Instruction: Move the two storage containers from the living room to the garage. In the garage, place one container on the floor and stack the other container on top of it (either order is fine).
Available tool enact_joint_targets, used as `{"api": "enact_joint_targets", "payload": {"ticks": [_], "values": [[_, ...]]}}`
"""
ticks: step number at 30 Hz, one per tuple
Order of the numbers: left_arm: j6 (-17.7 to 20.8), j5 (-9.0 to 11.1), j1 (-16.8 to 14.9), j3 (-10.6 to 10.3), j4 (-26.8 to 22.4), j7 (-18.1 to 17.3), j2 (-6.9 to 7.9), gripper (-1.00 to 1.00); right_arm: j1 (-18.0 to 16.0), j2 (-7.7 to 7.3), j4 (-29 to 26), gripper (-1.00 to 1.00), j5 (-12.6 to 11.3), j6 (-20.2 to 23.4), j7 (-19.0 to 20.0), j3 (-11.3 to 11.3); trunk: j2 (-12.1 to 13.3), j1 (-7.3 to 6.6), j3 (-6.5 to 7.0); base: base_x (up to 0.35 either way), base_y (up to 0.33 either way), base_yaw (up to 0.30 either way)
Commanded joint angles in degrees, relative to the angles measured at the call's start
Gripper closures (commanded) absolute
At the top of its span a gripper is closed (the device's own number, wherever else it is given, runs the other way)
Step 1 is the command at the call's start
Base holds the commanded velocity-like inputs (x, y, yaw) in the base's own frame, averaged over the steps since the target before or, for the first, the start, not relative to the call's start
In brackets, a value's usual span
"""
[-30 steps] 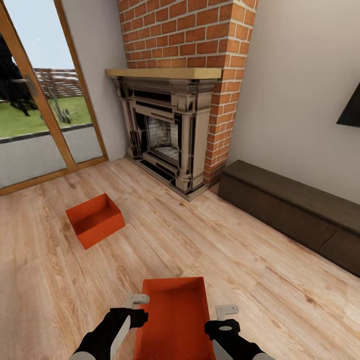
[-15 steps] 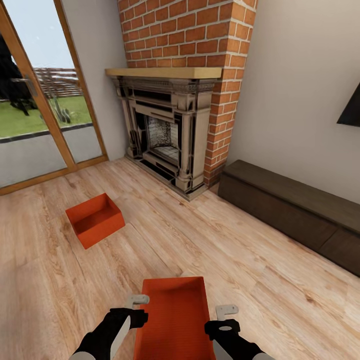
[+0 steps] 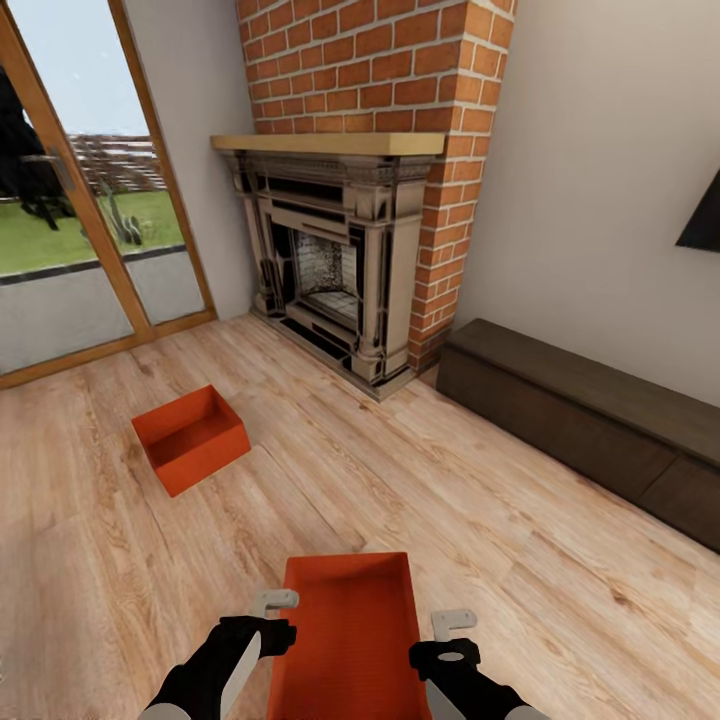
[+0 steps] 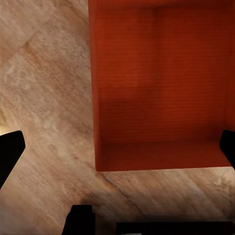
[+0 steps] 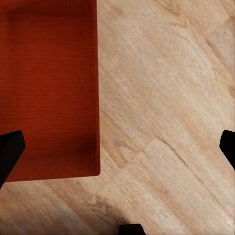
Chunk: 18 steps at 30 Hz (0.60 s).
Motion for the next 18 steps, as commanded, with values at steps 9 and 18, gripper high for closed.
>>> {"api": "enact_joint_targets", "payload": {"ticks": [9, 18], "values": [[0.2, 0.1, 0.0, 0.0, 0.0, 0.2, -0.05, -1.00, 0.0, -0.04, -0.1, -1.00, -0.2, 0.4, -0.5, 0.5, 0.0, 0.00, -0.78, 0.000, 0.000, 0.068], [-3.0, 0.2, 0.0, 0.0, 3.5, 0.2, -0.18, -1.00, 0.0, -0.19, -0.1, -1.00, -0.1, 0.1, -0.5, 0.5, 0.0, 0.00, -1.55, 0.000, 0.000, 0.072]]}}
